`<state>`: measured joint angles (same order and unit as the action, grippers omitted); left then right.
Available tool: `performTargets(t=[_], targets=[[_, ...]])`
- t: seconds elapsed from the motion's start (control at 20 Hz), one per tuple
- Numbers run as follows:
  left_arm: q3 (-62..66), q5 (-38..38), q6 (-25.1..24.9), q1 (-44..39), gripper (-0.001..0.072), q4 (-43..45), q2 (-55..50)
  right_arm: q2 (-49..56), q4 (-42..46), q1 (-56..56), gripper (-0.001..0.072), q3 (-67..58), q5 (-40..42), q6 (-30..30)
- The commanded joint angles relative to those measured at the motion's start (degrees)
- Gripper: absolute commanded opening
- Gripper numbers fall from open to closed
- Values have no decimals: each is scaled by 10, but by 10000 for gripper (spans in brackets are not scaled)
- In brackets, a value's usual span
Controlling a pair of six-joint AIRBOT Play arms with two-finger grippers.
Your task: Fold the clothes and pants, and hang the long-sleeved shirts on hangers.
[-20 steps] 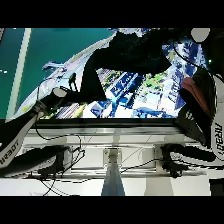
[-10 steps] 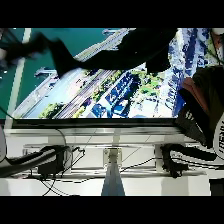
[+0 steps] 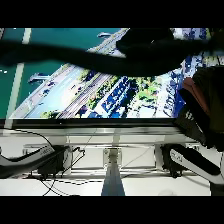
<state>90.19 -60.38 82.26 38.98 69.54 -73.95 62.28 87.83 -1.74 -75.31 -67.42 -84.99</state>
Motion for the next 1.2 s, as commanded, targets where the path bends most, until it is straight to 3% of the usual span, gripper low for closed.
performTargets(t=[0.0, 0.2, 0.45, 1.0, 1.15], targets=[[-101, -75, -33, 58, 18, 97, 0, -111, -43, -4, 26, 203, -37, -6], [-260, -78, -94, 68, 18, 127, 0, -250, -37, -4, 26, 373, -90, -59], [-308, -84, -97, 68, 18, 250, 0, -355, -15, -4, 27, 438, -184, -101], [-308, -28, -96, 68, 18, 320, -3, -372, 11, -4, 27, 438, -141, -151], [-314, -47, -53, 68, 18, 318, -23, -372, 11, -4, 27, 438, -143, -151]])
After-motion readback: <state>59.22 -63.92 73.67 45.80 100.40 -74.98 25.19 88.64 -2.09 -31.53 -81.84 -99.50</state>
